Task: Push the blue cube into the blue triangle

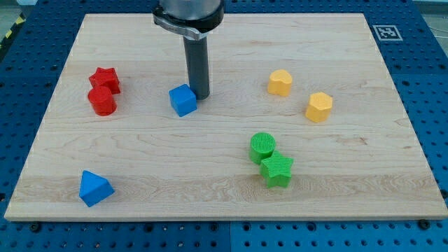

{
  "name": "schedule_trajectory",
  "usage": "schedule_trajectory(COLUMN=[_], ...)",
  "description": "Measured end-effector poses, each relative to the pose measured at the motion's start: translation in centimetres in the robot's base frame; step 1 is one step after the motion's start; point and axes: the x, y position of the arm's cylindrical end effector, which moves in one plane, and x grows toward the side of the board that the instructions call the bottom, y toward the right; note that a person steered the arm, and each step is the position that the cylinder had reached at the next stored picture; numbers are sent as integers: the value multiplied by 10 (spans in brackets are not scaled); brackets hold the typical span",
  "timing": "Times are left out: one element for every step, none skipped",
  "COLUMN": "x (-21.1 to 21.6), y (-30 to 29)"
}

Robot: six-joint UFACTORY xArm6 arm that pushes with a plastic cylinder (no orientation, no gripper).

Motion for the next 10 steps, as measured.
schedule_trajectory(x=[14, 22, 24, -4, 9, 47, 47, -11, -3, 42], y=[-5, -6, -7, -19, -20, -20, -20, -26, -40, -41])
